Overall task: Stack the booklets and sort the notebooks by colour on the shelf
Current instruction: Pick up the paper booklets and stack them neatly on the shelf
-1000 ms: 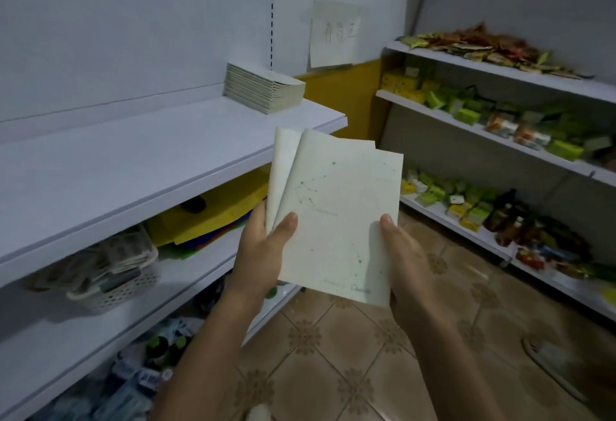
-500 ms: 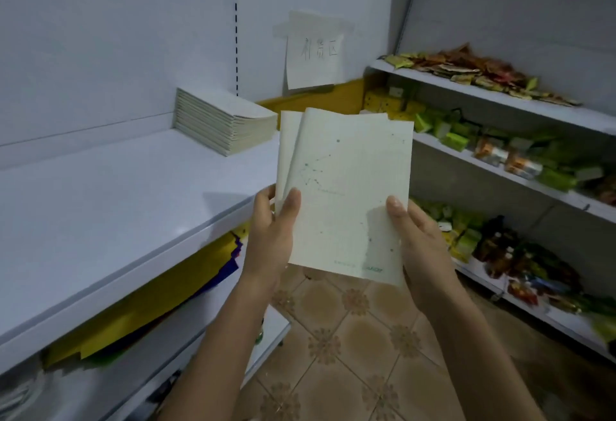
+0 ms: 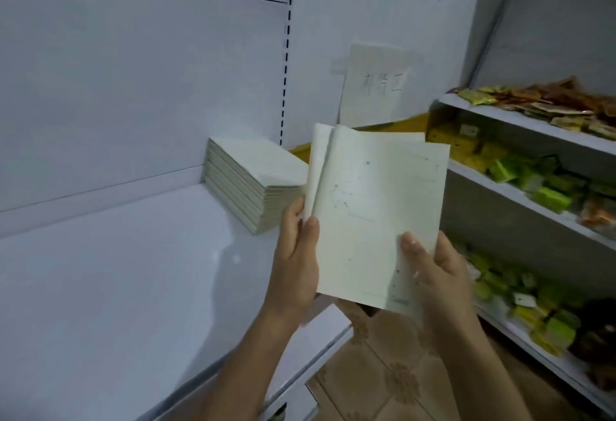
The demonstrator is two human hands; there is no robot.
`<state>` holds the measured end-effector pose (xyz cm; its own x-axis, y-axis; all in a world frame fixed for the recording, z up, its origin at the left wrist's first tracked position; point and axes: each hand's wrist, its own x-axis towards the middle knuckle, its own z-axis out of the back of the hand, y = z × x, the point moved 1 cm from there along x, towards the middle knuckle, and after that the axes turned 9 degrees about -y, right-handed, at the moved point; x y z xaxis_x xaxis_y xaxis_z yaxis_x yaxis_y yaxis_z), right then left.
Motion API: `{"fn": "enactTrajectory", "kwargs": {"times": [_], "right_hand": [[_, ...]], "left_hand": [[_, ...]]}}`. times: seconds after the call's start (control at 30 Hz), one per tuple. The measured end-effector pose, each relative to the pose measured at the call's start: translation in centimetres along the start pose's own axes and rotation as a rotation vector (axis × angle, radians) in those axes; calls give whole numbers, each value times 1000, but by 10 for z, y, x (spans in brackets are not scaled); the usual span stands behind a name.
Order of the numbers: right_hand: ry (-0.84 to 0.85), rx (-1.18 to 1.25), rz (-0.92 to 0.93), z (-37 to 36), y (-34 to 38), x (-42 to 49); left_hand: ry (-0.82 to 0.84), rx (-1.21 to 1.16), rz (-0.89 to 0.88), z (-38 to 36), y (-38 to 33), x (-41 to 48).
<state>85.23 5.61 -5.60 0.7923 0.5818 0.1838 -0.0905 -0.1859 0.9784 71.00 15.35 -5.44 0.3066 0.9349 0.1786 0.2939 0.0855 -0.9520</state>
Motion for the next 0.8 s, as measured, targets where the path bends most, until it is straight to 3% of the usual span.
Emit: {"fn": "enactTrajectory", "kwargs": {"times": [0.27,0.47,0.63,0.8], "right_hand": [[264,42,-7,-79,-23,73],[460,79,8,-114,-24,143],[616,29,60,-142,-22,188],[670,35,39,-162,-36,210]], "left_hand": [[-238,186,-126,29,-18,50],[-459,268,-101,31,-8,93],[-532,331,-189,28,-15,124],[-656,397,-146,24,-6,138]]}}
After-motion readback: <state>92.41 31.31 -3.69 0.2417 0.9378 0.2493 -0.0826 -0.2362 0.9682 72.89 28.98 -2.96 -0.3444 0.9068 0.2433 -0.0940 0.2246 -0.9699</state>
